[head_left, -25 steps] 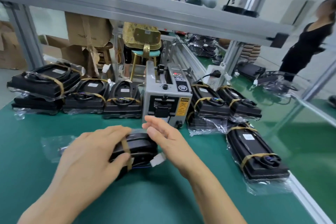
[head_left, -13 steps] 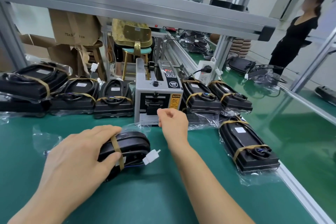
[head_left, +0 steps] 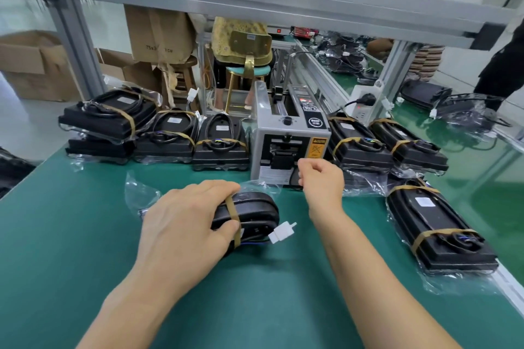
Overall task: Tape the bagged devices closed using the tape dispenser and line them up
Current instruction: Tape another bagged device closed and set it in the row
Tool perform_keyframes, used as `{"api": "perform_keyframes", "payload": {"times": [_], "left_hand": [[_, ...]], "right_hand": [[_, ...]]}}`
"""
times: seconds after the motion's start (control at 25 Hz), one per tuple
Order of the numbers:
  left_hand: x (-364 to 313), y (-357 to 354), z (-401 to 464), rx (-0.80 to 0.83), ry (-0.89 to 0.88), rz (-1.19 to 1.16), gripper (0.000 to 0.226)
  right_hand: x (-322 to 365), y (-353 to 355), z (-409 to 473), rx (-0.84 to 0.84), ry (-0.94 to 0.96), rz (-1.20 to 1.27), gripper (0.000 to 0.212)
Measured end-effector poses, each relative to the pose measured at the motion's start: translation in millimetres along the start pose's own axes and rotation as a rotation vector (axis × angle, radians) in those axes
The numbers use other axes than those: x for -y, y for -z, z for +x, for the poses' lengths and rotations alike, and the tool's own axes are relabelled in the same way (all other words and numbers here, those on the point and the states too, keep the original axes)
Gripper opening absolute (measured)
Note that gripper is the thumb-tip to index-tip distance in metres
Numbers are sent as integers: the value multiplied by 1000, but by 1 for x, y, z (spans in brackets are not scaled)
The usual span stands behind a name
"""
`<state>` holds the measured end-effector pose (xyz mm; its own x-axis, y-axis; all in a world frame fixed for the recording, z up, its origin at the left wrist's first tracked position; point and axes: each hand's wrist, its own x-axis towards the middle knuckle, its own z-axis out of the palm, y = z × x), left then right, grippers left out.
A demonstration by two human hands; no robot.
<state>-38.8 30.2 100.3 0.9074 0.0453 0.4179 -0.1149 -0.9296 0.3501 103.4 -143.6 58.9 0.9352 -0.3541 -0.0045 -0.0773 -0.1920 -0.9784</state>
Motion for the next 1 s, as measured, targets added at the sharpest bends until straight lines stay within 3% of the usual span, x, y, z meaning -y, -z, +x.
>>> {"api": "perform_keyframes", "payload": {"times": [0.32, 0.48, 0.6, 0.76, 1.0], "left_hand": [[0, 0, 0, -4, 46, -66, 45], [2, -1, 0, 3, 62, -80, 46], [2, -1, 2, 13, 58, -67, 47], [1, 1, 2, 29, 52, -56, 46], [0, 2, 3, 23, 46, -41, 47]], "right_hand": [[24, -12, 0, -25, 58, -14, 25], [33, 2, -48, 279, 182, 167, 17], [30, 12, -86, 429, 342, 142, 8], [26, 10, -105, 420, 514, -94, 20], [26, 15, -96, 301, 496, -201, 22]]}}
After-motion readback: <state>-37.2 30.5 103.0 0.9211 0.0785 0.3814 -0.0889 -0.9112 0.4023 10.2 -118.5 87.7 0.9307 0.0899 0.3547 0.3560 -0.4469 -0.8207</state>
